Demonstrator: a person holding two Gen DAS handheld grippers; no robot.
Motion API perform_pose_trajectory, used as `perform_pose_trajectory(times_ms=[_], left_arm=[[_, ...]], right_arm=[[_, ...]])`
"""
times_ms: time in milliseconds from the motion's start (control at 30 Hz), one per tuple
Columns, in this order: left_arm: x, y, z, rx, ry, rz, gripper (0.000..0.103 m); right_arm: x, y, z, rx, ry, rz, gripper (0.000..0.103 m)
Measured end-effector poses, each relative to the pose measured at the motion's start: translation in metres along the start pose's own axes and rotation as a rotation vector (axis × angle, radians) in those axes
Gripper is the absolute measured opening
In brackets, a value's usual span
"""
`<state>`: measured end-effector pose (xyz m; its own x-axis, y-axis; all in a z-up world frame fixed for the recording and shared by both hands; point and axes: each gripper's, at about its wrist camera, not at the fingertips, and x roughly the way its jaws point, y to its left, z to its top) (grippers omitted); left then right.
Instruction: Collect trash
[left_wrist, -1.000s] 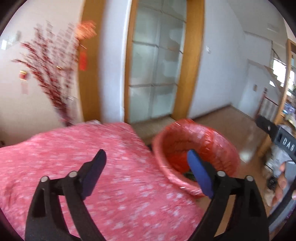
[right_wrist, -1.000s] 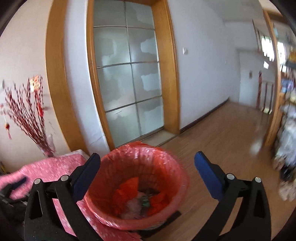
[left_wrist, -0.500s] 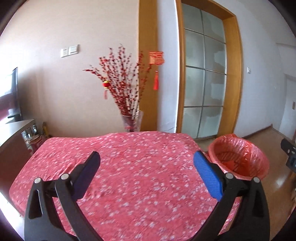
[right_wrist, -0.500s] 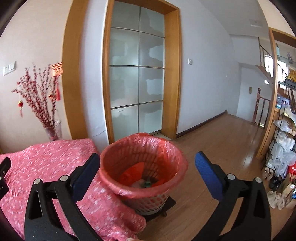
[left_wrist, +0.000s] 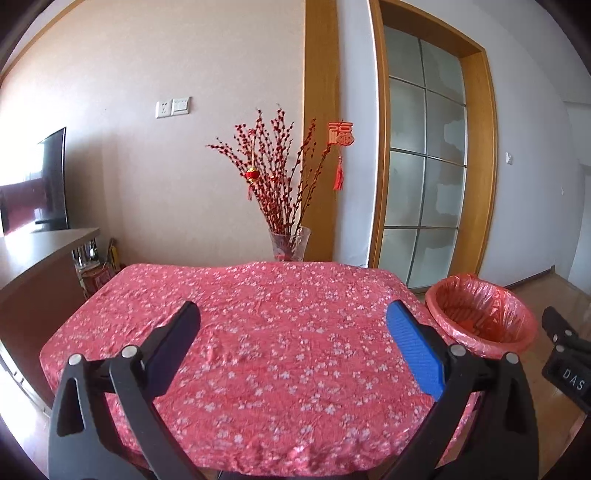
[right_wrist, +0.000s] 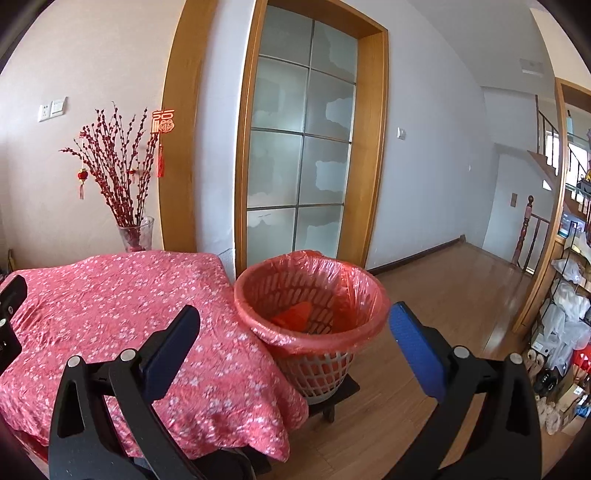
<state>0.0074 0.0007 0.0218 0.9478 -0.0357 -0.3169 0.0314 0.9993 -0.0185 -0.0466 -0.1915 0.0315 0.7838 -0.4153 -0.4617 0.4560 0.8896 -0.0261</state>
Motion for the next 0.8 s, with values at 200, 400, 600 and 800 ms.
perform_pose_trajectory(times_ms=[200,400,600,800], left_arm=[[-0.013,0.007,-0.006,0.0,-0.008,0.014,0.098],[-0.019,0.006,-0.011,0.01,-0.004,0.013,0.098],[-0.02,0.004,-0.016,0.019,0.011,0.009,0.098],[-0.023,0.0,-0.018,0.024,0.0,0.005,0.098]], right_arm=[[-0.007,-0.002,-0.005,0.007,-0.001,-0.009,0.101],[-0.011,-0.003,-0.011,0.009,0.007,-0.01,0.101],[-0.011,-0.004,-0.018,0.009,0.026,-0.005,0.101],[-0.012,-0.005,-0.019,0.013,0.03,0.001,0.101]])
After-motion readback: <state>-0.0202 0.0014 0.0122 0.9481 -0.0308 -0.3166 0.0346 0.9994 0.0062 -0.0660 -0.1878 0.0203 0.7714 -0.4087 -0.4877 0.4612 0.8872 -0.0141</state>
